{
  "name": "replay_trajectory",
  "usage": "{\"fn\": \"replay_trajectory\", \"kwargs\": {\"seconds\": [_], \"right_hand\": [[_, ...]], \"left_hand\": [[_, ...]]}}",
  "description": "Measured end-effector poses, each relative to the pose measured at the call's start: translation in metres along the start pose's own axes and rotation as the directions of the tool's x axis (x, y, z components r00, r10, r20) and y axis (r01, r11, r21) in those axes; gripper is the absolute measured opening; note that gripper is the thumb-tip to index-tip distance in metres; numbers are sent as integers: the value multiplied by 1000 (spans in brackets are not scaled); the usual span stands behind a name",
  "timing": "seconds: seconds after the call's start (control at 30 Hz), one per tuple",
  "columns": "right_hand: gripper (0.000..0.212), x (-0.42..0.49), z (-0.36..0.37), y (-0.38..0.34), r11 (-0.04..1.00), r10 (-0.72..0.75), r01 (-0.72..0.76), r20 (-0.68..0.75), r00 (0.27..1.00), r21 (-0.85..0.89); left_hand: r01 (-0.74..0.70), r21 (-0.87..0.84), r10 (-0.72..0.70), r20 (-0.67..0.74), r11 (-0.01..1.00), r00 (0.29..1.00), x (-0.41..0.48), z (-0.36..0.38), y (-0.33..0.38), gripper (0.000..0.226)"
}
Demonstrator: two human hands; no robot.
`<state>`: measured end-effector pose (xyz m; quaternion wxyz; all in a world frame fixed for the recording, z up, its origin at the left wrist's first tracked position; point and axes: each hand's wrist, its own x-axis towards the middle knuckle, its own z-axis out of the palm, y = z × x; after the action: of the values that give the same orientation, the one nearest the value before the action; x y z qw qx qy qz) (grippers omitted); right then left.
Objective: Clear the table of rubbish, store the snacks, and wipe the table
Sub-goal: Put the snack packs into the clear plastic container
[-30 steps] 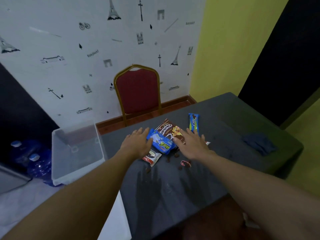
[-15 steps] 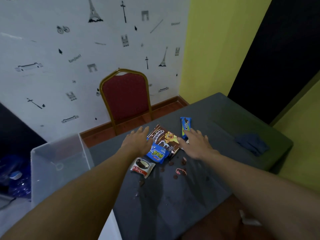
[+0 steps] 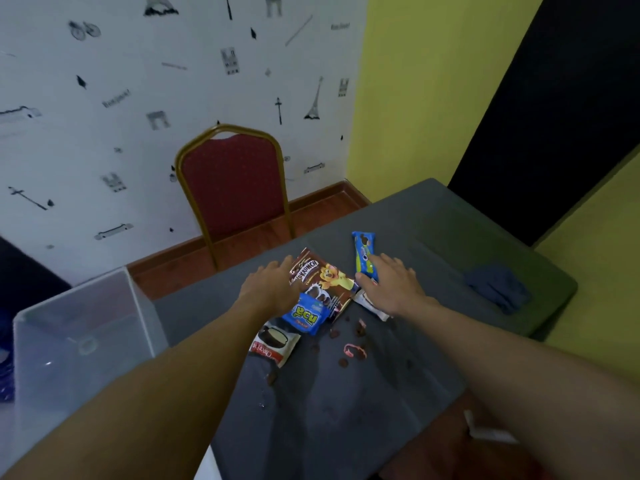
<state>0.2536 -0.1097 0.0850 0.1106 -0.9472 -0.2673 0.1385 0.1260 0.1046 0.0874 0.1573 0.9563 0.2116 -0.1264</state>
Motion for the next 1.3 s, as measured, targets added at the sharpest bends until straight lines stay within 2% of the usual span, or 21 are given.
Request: {"fn": "replay_trajectory", "kwargs": {"seconds": [0.27, 0.37, 0.47, 0.6, 0.73, 0.93, 1.13, 1.2, 1.3], "right_hand": [[67, 65, 20, 22, 996, -66, 61, 80, 995, 60], [63, 92, 31, 31, 995, -77, 68, 123, 989, 77], [70, 116, 42, 40, 991, -79, 60, 167, 983, 116], [79, 145, 56, 49, 985, -48, 10, 216, 975, 174], [81, 162, 68, 54, 990, -29, -8, 262, 965, 138], [70, 176, 79, 51, 995, 22, -44, 226, 974, 92], [25, 180, 85, 46, 994, 65, -78, 167, 984, 73], [21, 181, 86, 46, 992, 79, -94, 168, 983, 81], [28, 182, 84, 49, 987, 90, -111, 168, 982, 119]], "left_hand": [[230, -47, -228, 44, 972, 973, 25, 20, 1, 71], [351, -79, -342, 107, 933, 934, 38, 34, 5, 72], [461, -105, -438, 185, 881, 880, 49, 53, 8, 82], [524, -110, -494, 216, 845, 842, 60, 77, 12, 89], [578, -169, -538, 231, 798, 811, 71, 95, 16, 101], [630, -292, -594, 210, 720, 776, 84, 106, 27, 101], [643, -367, -612, 215, 672, 761, 90, 115, 27, 103], [641, -389, -614, 209, 662, 761, 89, 117, 25, 104], [635, -441, -622, 196, 634, 758, 86, 114, 23, 110]]}}
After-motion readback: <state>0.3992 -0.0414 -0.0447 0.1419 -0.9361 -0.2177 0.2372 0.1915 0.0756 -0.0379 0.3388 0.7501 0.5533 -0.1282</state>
